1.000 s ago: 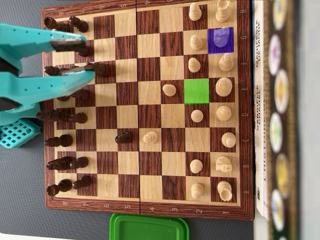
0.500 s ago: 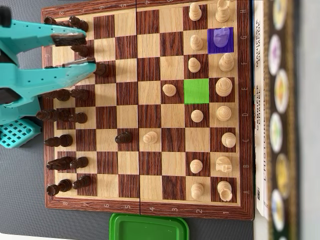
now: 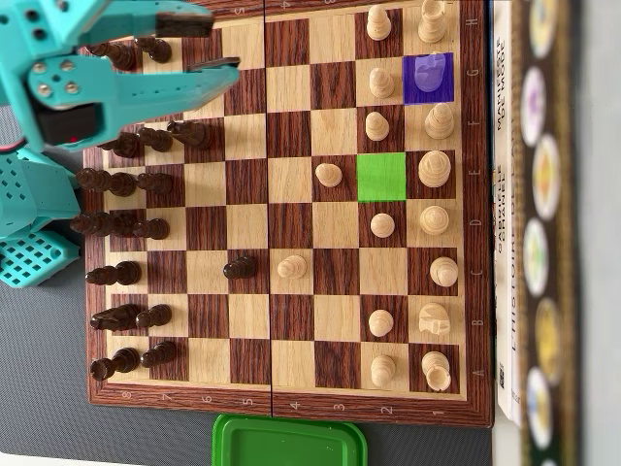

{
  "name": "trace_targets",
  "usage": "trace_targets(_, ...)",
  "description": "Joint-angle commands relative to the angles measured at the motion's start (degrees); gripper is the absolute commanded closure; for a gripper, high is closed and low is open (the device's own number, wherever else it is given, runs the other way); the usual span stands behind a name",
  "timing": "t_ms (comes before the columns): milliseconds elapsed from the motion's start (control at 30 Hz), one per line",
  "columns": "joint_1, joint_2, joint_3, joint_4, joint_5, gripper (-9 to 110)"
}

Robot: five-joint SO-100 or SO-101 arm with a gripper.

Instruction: Play chess

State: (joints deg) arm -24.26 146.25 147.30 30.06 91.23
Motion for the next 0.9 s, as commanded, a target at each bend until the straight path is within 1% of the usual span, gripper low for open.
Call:
trace_targets(0,-0.4,-4.4,-2.8,-6.0,0.4,86)
trace_targets(167,0.2,-11.4,-3.4,-10.4,0.5,86)
trace_targets(300,0.2,-16.3,-6.2,-10.3,3.4,86)
trace_targets(467,0.1,-22.8,-12.5,-10.1,3.9,86)
trace_targets(533,0.2,-25.1,-15.4,-7.6,4.0,86)
trace_targets(733,1.1,-30.9,-26.6,5.6,4.0,86)
trace_targets(867,1.2,-36.1,-32.5,7.1,4.1,86)
